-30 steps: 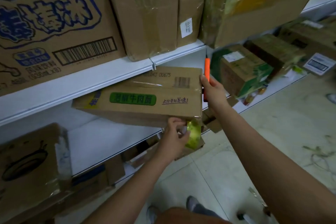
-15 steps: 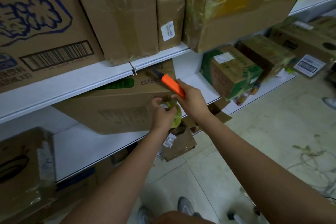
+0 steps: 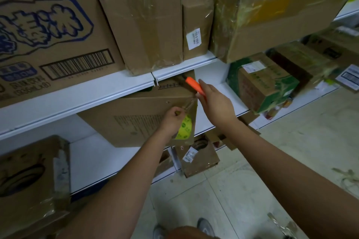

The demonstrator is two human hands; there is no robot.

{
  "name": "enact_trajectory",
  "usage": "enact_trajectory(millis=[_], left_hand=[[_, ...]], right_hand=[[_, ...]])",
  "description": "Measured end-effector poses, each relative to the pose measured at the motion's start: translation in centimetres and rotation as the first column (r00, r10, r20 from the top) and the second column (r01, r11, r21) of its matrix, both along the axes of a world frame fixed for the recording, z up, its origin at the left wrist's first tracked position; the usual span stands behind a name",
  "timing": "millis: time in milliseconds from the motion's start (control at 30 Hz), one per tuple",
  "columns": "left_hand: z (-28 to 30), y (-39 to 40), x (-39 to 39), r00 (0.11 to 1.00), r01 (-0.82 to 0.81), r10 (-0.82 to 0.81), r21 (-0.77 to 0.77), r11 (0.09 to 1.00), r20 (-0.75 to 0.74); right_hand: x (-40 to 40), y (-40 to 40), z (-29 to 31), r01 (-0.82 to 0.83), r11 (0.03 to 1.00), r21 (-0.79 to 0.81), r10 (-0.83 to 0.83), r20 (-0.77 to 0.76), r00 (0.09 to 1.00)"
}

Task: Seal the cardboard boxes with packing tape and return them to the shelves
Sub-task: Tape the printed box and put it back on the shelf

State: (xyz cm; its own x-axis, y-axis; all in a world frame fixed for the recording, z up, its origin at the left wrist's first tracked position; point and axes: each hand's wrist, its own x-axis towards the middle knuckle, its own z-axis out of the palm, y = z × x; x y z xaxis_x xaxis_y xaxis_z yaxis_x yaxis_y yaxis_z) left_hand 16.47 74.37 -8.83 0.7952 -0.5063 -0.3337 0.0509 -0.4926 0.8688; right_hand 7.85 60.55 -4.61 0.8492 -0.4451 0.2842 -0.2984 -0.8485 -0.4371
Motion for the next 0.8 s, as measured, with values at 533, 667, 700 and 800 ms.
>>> enact_trajectory(millis=[533,667,700,800], left_hand=[[-0.2,1.0,0.8,0.985,0.142,-0.151,-0.114,0.983,-0.080],[-0.4,1.6,1.2,0.978,0.168,-0.176,-0.078,0.983,-0.108],[-0.8,2.0,1.5,0.980,0.148,-0.157,-0.084,0.985,-0.120],[-1.0,3.7,2.1,0.976,0.123,-0.128,-0.035,0.992,-0.178]], right_hand=[[-6.3,3.4,-5.5,-0.015,0.956,-0.293,-0.061,-0.247,0.967],[-8.1,2.4,-6.1,0.062,0.981,-0.183,-0.137,-0.433,0.891],[-9.6,1.7,-6.7,0.128,0.985,-0.113,-0.167,-0.479,0.862],[-14.2,0.8,-8.1,0.277,0.961,0.002,-0.243,-0.471,0.848]])
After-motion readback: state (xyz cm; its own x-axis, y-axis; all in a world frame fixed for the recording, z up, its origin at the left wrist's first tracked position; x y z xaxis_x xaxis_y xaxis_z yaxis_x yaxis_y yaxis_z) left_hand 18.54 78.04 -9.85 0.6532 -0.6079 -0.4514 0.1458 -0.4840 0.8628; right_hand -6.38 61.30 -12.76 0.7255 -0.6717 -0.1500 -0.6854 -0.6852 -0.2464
